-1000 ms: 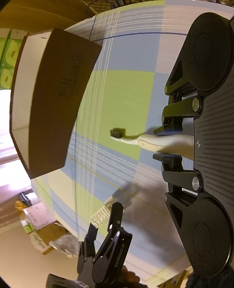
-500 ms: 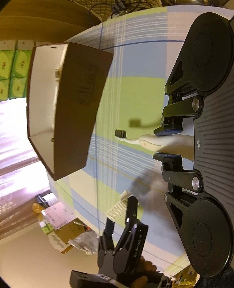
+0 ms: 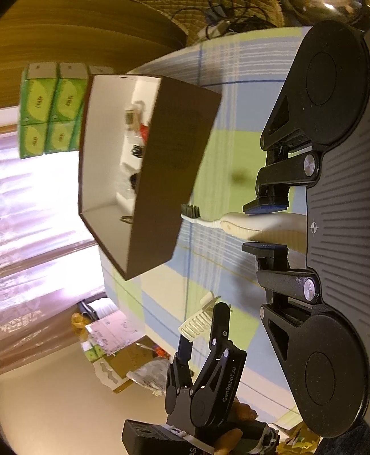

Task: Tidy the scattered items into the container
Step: 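Lift and carry the white holder and toothbrush with both tools over the box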

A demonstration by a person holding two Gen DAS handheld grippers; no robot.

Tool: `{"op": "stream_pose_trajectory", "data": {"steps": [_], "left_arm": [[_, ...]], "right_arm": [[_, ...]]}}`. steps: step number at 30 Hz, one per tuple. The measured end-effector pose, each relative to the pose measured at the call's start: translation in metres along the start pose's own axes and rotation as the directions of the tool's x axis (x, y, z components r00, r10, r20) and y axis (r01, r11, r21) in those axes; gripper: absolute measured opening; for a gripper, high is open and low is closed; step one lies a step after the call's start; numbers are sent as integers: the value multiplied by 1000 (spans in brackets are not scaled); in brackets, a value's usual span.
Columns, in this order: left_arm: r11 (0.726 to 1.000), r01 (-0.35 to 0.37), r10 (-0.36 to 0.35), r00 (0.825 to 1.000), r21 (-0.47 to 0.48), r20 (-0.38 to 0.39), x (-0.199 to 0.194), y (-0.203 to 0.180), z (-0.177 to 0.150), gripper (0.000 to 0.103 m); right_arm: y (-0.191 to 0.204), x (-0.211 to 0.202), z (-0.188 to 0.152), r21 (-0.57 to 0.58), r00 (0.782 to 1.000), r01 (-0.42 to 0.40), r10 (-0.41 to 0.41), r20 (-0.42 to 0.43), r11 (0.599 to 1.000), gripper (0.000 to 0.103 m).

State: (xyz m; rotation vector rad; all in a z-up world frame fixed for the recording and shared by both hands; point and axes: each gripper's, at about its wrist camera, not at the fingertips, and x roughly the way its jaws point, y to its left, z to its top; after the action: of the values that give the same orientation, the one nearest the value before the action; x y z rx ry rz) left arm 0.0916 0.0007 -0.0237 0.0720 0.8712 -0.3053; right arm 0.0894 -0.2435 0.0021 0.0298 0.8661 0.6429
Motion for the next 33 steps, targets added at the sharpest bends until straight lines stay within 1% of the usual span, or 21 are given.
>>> {"op": "stream_pose_trajectory", "data": {"steps": [7, 15, 19, 26, 29, 33], "left_arm": [[1000, 6, -7, 999, 18, 34, -3, 1, 20, 82], [999, 20, -24, 996, 45, 83, -3, 6, 51, 82], [998, 21, -28, 993, 63, 113, 0, 6, 71, 82], [996, 23, -37, 986, 90, 164, 13, 8, 116, 82], [994, 26, -44, 983, 103, 179, 20, 7, 134, 82], [995, 39, -55, 982, 95, 180, 35, 8, 154, 82]], "right_arm": [[-4, -13, 21, -16, 999, -3, 4, 53, 1000, 23], [-16, -19, 52, -29, 993, 42, -39, 115, 999, 23], [-24, -16, 69, -27, 987, 84, -80, 142, 996, 23], [-44, -2, 98, 23, 971, 168, -170, 170, 985, 23], [-56, 9, 107, 58, 964, 198, -205, 170, 979, 23], [-76, 29, 117, 115, 959, 230, -245, 144, 966, 23]]}}
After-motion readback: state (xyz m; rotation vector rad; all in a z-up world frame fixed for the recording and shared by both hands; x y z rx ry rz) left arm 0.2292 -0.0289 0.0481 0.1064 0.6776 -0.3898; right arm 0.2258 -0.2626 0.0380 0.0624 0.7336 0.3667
